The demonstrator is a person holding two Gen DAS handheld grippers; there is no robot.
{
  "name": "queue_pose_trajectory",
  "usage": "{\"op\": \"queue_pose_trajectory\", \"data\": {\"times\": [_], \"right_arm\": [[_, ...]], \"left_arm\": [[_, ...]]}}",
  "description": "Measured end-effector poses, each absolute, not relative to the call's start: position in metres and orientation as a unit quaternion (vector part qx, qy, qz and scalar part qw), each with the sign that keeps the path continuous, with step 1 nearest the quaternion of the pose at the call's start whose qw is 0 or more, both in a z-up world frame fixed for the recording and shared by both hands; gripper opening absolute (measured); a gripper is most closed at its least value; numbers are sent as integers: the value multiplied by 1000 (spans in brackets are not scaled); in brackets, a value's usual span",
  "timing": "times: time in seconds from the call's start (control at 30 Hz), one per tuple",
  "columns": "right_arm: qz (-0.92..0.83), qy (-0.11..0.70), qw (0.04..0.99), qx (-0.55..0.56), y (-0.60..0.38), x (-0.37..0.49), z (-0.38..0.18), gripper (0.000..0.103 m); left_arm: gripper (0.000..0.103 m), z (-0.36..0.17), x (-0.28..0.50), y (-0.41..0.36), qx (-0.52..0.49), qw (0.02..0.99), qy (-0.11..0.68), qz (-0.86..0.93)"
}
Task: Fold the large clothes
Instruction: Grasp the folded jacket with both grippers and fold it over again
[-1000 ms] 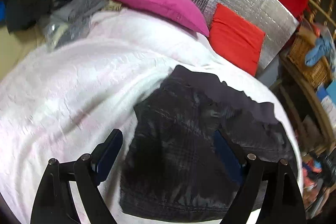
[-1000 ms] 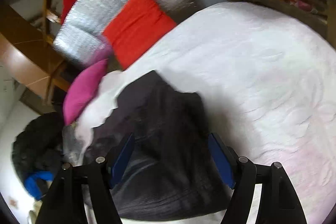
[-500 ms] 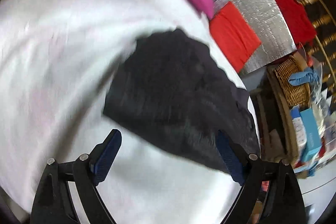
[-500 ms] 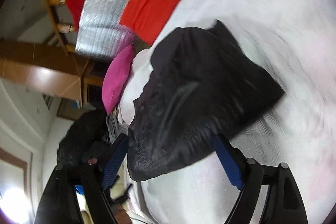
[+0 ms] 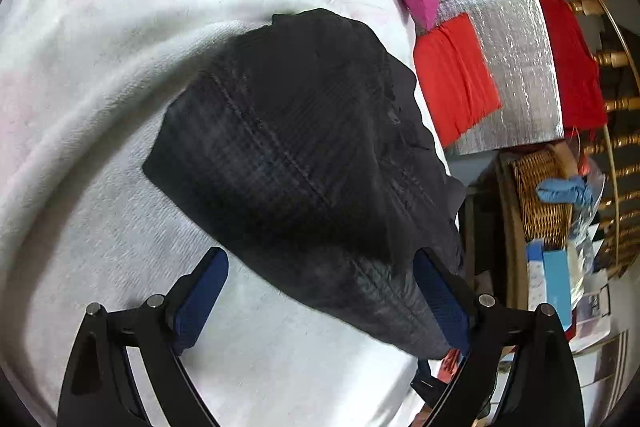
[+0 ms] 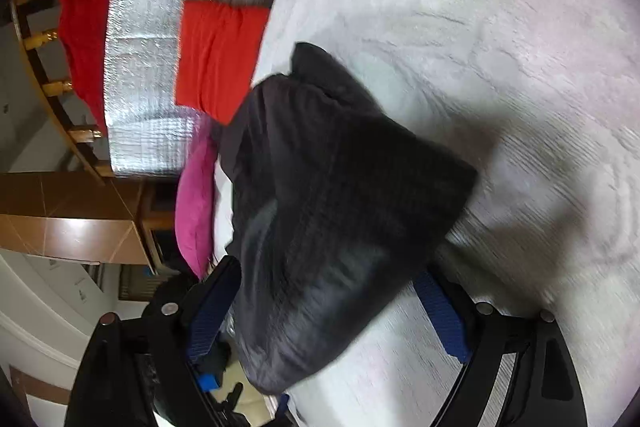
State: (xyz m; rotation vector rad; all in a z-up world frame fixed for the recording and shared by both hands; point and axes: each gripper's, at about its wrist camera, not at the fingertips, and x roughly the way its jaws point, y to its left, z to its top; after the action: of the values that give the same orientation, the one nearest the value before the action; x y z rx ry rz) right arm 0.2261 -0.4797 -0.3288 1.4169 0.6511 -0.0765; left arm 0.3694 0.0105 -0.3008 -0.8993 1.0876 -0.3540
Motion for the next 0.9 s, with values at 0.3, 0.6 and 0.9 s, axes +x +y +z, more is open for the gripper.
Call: {"op": "queue_pose_trajectory", "data": {"times": [0.3, 0.6, 0.9], "right_arm": [[-69, 275, 749, 599, -470, 256, -323, 92], [-101, 292, 788, 532, -465, 257, -309, 46], [-88, 289, 832, 465, -450, 213, -263, 41]], "left_arm": [[93, -311, 388, 3, -445, 755, 464, -134], [35, -295, 384, -4, -384, 801, 443, -122], [29, -264, 345, 2, -328, 816, 452, -150]]}}
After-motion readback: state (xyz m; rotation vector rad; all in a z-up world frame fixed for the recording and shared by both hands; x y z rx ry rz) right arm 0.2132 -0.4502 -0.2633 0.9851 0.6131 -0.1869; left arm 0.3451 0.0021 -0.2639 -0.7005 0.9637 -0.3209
